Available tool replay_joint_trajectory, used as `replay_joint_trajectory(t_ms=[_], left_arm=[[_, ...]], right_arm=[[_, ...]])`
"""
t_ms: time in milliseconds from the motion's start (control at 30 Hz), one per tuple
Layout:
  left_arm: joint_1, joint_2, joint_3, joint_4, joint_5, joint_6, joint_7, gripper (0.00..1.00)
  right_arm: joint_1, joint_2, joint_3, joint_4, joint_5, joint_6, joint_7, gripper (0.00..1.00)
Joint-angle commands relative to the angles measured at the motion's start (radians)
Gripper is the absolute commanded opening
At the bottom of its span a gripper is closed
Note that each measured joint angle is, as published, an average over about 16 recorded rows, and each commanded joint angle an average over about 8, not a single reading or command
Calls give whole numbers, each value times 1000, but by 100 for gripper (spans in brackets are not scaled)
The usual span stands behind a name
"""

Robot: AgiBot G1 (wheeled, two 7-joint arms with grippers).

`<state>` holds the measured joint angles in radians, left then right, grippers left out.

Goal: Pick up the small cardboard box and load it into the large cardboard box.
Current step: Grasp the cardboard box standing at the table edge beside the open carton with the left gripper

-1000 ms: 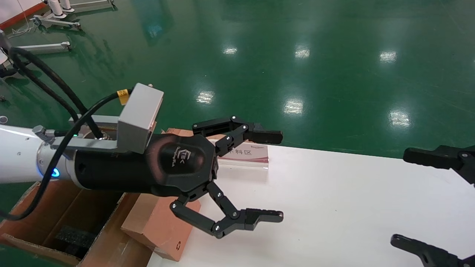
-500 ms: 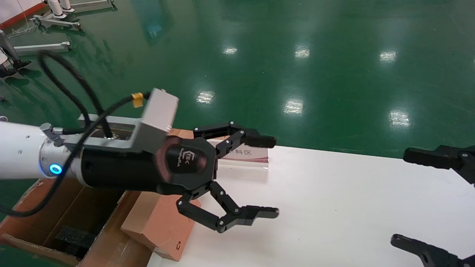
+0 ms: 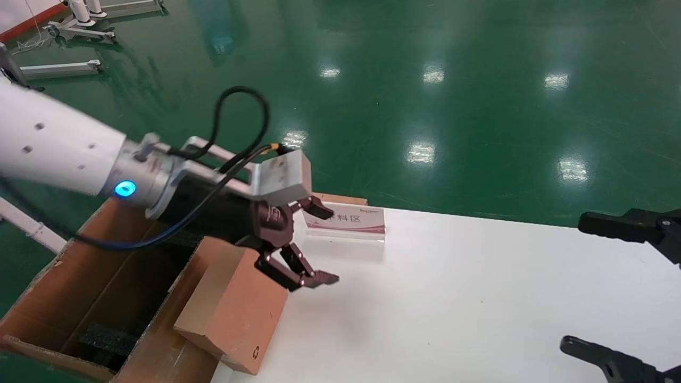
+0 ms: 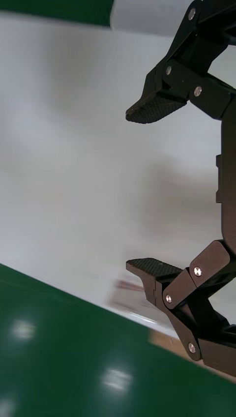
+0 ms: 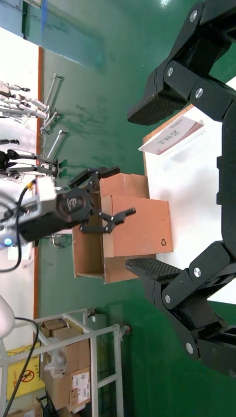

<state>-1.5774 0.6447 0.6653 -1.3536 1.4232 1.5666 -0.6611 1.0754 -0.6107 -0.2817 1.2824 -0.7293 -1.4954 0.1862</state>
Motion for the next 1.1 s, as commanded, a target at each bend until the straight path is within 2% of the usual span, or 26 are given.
replay_joint_trajectory(t_ms=[33,667,1100], left_arm=[[-54,21,56,0,66,10,-69,100],[-407,35,556,-3,185,19,-496,100],[-613,72,901,-3,106,18,-693,100]], right_arm=[[0,0,0,0,0,0,0,100],[0,1,-2,0,1,1,-1,100],[1,1,-2,0,2,1,-1,100]])
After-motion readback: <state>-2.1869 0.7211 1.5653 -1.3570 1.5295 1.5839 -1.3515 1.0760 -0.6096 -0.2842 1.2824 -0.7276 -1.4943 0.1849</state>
